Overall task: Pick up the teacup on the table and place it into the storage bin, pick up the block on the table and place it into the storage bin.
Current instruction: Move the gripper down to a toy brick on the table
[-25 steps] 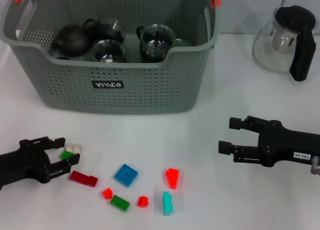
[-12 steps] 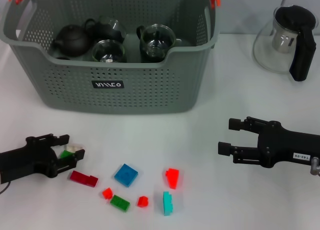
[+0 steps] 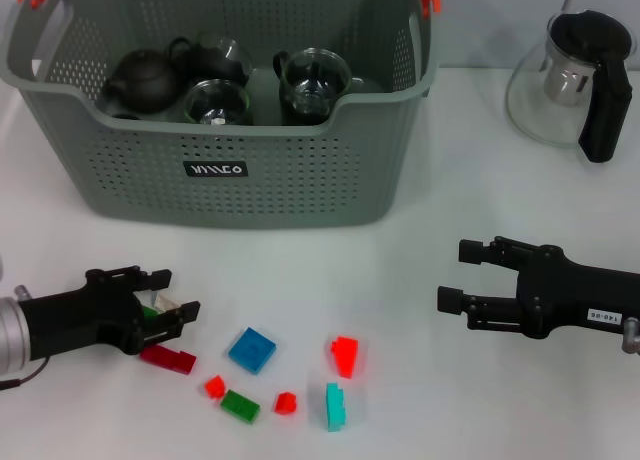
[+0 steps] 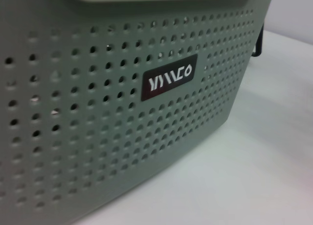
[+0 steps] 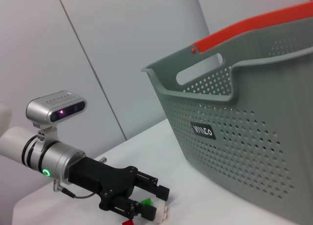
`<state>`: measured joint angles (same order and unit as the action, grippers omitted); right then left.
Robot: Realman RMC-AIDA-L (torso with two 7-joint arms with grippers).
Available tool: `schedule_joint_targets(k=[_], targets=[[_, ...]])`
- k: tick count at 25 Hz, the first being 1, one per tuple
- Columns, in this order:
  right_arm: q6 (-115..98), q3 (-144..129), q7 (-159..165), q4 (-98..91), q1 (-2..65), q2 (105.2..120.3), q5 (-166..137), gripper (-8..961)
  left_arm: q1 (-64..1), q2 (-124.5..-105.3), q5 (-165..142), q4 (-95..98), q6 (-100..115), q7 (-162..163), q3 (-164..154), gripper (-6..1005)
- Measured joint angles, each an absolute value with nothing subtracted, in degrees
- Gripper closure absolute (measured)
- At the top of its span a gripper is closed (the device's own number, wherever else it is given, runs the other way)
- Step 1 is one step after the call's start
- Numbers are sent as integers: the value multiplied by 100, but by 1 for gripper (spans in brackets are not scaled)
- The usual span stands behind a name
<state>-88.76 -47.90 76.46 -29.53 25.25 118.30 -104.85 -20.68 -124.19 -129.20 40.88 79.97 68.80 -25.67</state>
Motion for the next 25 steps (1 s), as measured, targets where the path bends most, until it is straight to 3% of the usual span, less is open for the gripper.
schedule_joint_targets(k=[25], targets=[[-8824,-4773,7647,-2953,2569,11800,-10486,25,-1884,-12436,-12819,4251,8111,6964,-2495,394]])
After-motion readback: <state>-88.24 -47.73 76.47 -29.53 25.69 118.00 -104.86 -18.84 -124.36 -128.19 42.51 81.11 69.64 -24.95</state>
